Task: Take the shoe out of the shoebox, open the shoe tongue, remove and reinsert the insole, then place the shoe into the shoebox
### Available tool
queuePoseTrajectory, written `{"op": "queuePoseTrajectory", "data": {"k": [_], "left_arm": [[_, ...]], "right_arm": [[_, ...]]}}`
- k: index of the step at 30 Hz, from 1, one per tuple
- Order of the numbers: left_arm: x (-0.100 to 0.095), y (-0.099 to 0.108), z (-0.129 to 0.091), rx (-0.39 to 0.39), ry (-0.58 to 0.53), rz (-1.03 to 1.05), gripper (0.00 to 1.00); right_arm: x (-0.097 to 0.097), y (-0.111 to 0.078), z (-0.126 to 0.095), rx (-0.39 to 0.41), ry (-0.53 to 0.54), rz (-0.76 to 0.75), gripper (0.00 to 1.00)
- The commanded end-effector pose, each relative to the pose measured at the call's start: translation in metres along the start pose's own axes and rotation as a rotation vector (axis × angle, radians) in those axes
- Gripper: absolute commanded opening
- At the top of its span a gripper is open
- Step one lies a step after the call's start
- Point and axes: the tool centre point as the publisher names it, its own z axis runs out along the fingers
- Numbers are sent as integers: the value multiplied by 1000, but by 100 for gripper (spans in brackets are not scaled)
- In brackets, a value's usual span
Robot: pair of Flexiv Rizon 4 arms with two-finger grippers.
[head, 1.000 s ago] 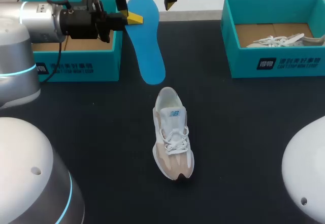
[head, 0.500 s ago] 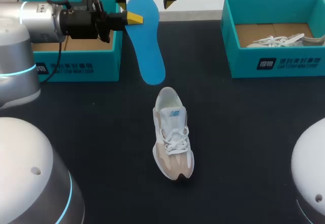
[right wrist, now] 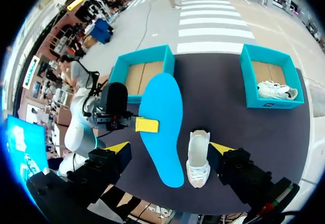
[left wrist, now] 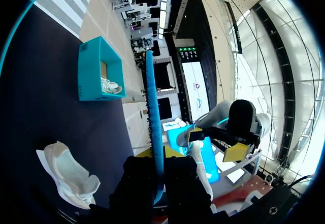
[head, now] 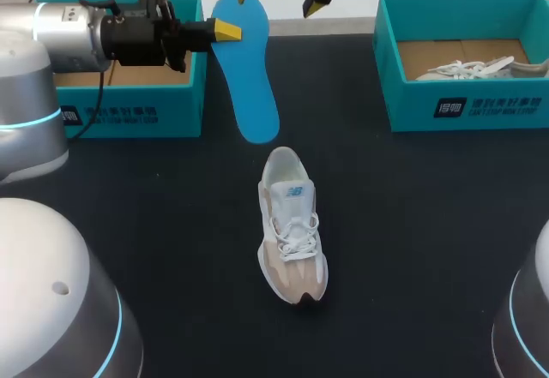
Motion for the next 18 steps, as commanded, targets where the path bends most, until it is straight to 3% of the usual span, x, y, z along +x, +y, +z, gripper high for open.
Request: {"op": "queuePoseTrajectory", "data": {"k": [1, 5, 8, 18], "left_arm": [[0, 1, 0, 0, -2, 0, 0], [0, 1, 0, 0, -2, 0, 0], [0, 1, 0, 0, -2, 0, 0], [0, 1, 0, 0, -2, 0, 0]], "right_arm": [[-20, -6, 8, -9, 490, 20, 100], [-30, -9, 13, -24, 588, 63, 100], [-38, -12, 12, -53, 747, 78, 100], [-39, -13, 12, -47, 750, 73, 100]]}}
